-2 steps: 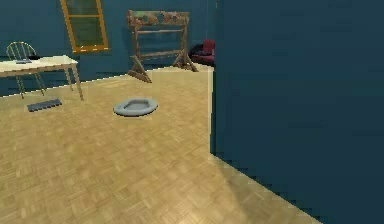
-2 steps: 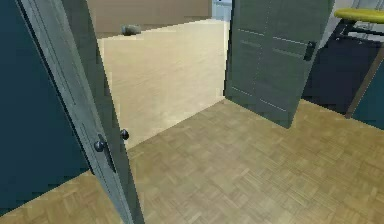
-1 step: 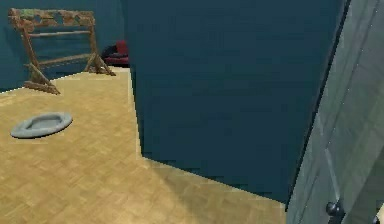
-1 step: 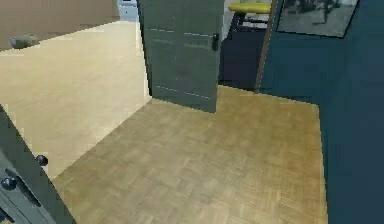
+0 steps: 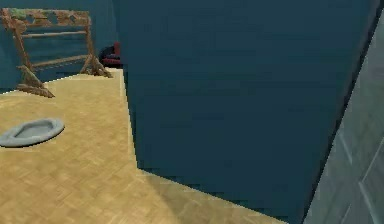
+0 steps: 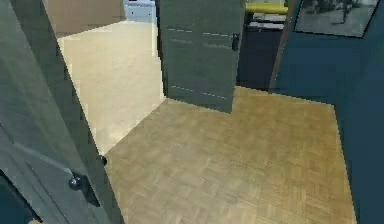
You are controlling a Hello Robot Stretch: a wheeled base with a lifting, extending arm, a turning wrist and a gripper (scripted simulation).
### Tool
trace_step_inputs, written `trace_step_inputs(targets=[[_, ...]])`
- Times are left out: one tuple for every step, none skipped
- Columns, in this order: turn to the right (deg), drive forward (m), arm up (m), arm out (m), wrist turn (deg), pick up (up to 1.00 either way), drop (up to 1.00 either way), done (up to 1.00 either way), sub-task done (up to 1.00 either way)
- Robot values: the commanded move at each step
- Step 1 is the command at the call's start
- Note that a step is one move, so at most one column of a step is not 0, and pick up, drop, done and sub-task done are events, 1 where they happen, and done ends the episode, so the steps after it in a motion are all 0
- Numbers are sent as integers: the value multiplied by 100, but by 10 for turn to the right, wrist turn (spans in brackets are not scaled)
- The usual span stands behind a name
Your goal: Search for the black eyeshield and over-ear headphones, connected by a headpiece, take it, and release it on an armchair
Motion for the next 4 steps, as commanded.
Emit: trace_step_inputs(targets=[[-330, 0, 0, 0, 0, 0, 0, 0, 0], [0, 100, 0, 0, 0, 0, 0, 0, 0], [-30, 0, 0, 0, 0, 0, 0, 0, 0], [0, 60, 0, 0, 0, 0, 0, 0, 0]])
